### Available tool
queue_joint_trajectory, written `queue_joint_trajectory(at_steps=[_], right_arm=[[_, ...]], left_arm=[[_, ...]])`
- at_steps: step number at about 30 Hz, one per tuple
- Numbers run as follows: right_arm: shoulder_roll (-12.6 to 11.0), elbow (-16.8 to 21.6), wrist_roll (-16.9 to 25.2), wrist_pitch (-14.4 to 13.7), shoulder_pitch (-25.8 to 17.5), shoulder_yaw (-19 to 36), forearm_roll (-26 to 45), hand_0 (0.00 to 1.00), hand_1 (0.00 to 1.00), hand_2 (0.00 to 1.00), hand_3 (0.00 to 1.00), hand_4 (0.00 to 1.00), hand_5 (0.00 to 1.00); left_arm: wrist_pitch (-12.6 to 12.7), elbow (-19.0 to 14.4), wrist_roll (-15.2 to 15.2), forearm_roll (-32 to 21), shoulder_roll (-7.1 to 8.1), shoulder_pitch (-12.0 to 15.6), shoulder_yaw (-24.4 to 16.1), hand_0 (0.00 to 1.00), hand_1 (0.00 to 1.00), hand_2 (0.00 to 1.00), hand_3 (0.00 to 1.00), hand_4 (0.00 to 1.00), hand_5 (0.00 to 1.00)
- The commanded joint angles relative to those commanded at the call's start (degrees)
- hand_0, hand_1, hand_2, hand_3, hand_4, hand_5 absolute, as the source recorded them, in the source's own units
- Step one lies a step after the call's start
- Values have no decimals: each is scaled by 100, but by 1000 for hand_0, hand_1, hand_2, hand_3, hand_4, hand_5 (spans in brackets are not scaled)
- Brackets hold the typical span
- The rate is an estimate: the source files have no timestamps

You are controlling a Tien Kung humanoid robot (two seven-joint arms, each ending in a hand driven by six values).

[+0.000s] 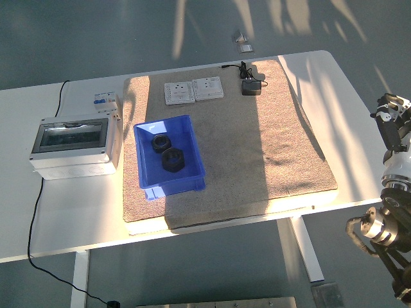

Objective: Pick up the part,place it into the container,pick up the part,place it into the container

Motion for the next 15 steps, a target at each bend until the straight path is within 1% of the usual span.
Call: queue_joint_trajectory(at_steps=[3, 5, 6, 8, 11, 12, 15], right_arm=[[-11, -11, 0, 101, -13, -35, -36, 624, 375, 513, 521, 723, 393], [-20, -22, 0, 216, -12, -83, 0, 624, 375, 513, 521, 723, 393], [-25, -27, 0, 267, -8, -110, 37, 628, 376, 508, 511, 765, 441], [-35, -39, -10, 347, 12, -181, 107, 628, 376, 508, 511, 765, 441], [-41, -72, -111, 452, 41, -290, 150, 628, 376, 508, 511, 765, 441], [-42, -83, -144, 472, 46, -318, 157, 634, 381, 515, 535, 773, 458], [-45, -125, -209, 527, 55, -380, 202, 634, 381, 515, 535, 773, 458]], left_arm=[[-5, 0, 8, 12, 0, -5, -3, 674, 663, 651, 758, 759, 850], [-4, 0, 15, 6, -2, -5, -1, 674, 663, 651, 758, 759, 850], [-1, 0, 17, -2, -5, -4, 2, 674, 662, 653, 757, 757, 847], [11, 0, 15, -39, -10, 2, 13, 674, 662, 653, 757, 757, 847], [18, 0, 16, -58, -14, 2, 18, 674, 662, 653, 757, 757, 847], [18, 0, 16, -52, -15, -1, 14, 673, 663, 653, 756, 748, 844], [21, 0, 12, -60, -17, -10, 13, 673, 663, 653, 756, 748, 844]])
